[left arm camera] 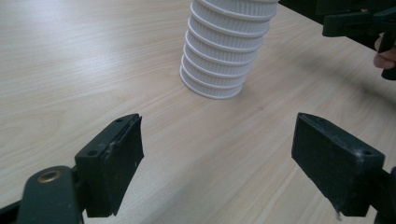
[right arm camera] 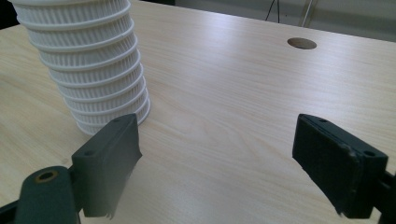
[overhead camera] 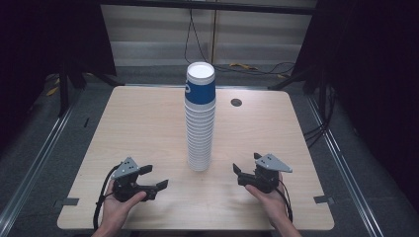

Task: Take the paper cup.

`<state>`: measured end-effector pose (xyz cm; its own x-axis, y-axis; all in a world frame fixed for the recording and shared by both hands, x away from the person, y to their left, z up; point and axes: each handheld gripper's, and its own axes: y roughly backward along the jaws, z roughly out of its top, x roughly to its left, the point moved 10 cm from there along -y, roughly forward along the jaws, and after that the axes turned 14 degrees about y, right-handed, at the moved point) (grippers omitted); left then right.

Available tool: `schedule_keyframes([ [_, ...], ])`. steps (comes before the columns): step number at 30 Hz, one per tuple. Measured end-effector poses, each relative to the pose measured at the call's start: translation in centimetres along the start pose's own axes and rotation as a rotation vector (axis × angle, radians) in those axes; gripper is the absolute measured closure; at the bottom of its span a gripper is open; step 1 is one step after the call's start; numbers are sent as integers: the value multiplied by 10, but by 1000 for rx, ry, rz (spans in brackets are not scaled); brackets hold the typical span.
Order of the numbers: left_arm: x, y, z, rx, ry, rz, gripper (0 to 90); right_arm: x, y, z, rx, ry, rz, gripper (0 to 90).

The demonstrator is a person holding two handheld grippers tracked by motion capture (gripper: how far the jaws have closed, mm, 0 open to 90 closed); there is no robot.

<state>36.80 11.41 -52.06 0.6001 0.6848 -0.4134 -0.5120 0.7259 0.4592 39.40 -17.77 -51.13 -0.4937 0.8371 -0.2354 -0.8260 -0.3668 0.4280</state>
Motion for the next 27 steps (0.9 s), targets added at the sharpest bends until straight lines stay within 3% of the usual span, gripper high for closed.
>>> schedule_keyframes([
  [4, 0, 0, 1, 5, 14, -11, 171, 1, -2, 2, -8, 2, 0, 135],
  [6, 3, 0, 1, 2, 23, -4, 180, 1, -6, -1, 41, 19, -35, 151],
  [8, 4, 0, 3, -4, 35, -8, 180, 6, -7, 2, 34, 17, 7, 144],
  [14, 4, -3, 4, -3, 34, -8, 180, 15, -4, 18, -29, -9, 55, 184],
  [16, 3, -6, 4, 0, 33, -9, 180, 17, -3, 22, -15, 45, 68, 171],
  [18, 3, -8, 6, -9, 60, -26, 180, 20, -2, 25, -23, 30, 101, 172],
  [20, 3, -10, 5, -5, 7, 17, 180, 22, -1, 29, -26, 27, 123, 173],
  [24, -3, -11, 6, -1, -64, 24, 180, 24, 4, 43, -59, 49, 146, 173],
  [27, -5, -11, 6, -3, -77, 14, 179, 25, 8, 50, -74, 55, 167, 172],
])
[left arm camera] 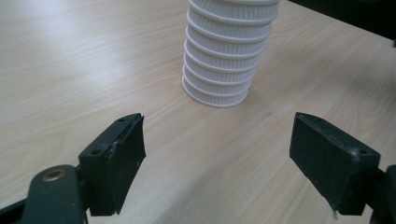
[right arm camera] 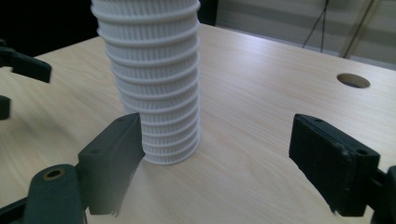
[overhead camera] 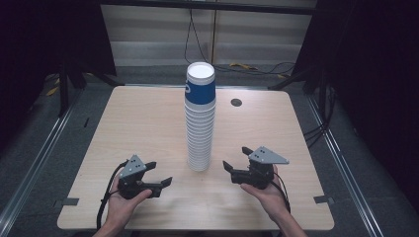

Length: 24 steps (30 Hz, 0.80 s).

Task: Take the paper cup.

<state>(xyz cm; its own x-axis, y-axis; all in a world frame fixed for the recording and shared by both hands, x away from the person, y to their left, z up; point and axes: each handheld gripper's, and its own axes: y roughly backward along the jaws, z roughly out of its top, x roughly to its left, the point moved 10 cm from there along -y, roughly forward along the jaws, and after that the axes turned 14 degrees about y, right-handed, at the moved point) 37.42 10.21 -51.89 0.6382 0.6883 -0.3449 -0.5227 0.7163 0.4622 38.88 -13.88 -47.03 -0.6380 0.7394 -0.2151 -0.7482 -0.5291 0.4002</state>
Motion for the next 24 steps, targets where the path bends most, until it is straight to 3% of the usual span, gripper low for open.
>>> schedule_keyframes([
  [7, -6, 4, -4, 5, -5, -18, 178, 4, 10, 21, -26, -20, 43, 153],
  [10, -8, 6, -3, -2, -5, -29, 179, 4, 13, 27, -33, -5, 38, 148],
  [14, -8, 6, -2, -5, 2, -46, 179, 0, 17, 47, -63, -1, 63, 140],
  [17, -8, 6, -2, -3, 10, -48, 178, -1, 18, 59, -94, 21, 108, 136],
  [24, -11, 6, -3, 0, 1, -64, 178, -7, 20, 91, -147, 9, 131, 139],
])
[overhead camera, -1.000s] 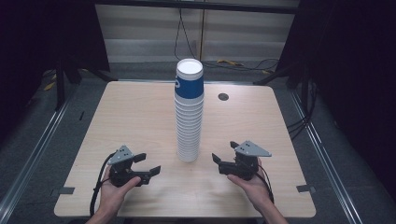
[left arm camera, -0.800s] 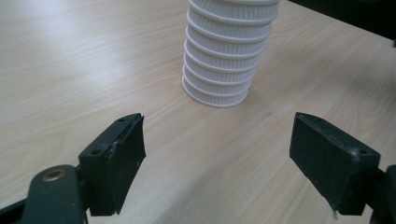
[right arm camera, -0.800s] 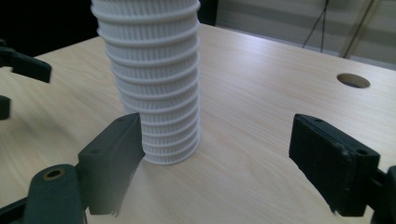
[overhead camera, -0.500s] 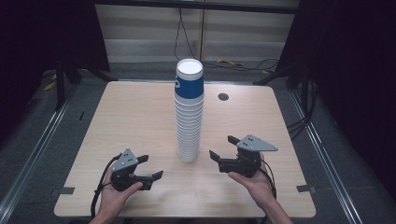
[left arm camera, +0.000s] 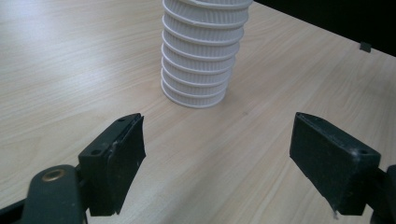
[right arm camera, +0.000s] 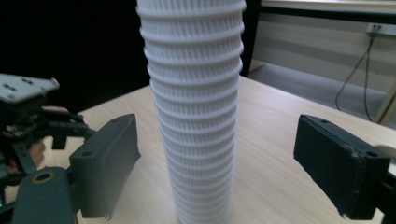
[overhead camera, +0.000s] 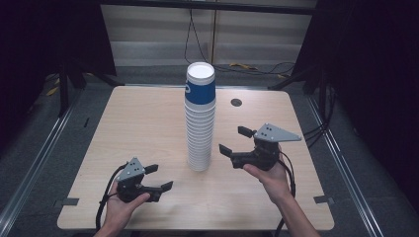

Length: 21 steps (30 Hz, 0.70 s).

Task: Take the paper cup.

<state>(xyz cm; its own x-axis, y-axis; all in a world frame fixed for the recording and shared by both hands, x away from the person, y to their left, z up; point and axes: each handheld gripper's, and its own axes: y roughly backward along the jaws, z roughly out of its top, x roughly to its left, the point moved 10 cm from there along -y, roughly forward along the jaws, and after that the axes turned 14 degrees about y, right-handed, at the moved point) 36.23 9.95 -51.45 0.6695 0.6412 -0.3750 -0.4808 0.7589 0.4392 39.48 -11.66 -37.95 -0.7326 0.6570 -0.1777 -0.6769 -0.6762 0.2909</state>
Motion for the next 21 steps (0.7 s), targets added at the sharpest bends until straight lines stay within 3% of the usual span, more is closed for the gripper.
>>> schedule_keyframes([
  [5, 0, 0, 0, -3, -1, -3, 179, -5, 0, 22, -30, 23, 6, 149],
  [10, 0, -1, 0, -1, 29, -19, 179, -12, 1, 39, -45, 41, 5, 149],
  [13, 2, 0, 1, -6, 43, -16, 179, -20, 4, 60, -72, 49, -1, 152],
  [21, 0, 0, 0, -5, 32, -24, 179, -22, -3, 91, -93, 78, 38, 151],
])
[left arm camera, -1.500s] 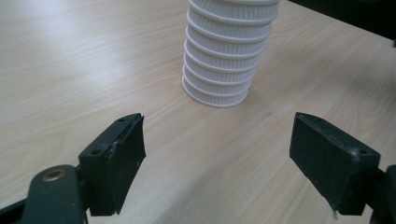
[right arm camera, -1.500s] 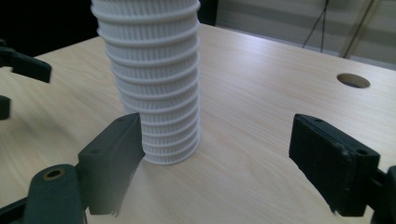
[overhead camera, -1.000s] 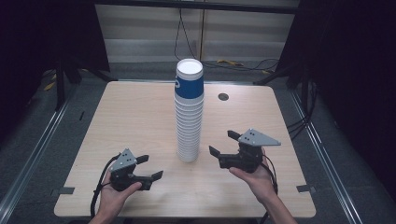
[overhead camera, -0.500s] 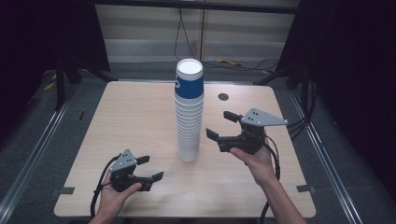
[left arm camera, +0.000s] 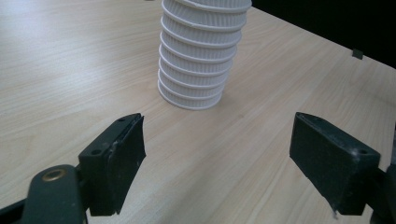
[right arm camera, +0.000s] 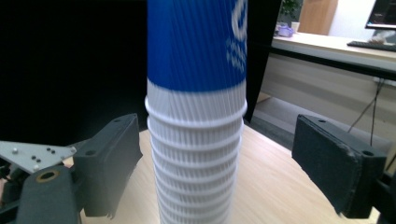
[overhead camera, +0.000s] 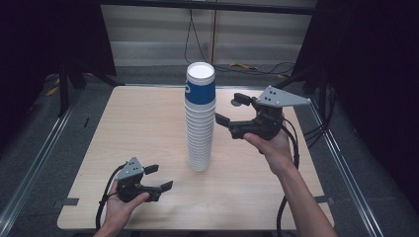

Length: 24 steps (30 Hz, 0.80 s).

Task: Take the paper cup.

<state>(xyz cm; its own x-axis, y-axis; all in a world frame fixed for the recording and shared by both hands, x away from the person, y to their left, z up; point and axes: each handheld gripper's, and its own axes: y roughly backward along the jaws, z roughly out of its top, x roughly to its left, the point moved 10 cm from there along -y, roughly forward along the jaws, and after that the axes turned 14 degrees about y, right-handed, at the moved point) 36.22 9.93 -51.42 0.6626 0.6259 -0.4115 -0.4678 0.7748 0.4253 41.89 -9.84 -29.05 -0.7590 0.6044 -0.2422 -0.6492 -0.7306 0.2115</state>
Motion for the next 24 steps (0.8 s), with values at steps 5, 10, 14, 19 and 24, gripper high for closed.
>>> schedule_keyframes([
  [5, 1, 1, 0, -3, 3, 2, 179, -6, -5, 13, -7, 2, 14, 149],
  [10, 1, 1, 0, -1, 0, 3, 179, -14, -9, 24, -18, 3, 10, 144],
  [14, 0, 1, -1, 0, 0, 1, 179, -18, -12, 35, -31, 7, 14, 141],
  [19, 1, 1, -1, -1, -1, 3, 179, -16, -21, 41, 1, 14, 62, 140],
  [24, 0, 1, -1, 5, -1, 0, 179, -16, -28, 42, 28, 17, 89, 141],
])
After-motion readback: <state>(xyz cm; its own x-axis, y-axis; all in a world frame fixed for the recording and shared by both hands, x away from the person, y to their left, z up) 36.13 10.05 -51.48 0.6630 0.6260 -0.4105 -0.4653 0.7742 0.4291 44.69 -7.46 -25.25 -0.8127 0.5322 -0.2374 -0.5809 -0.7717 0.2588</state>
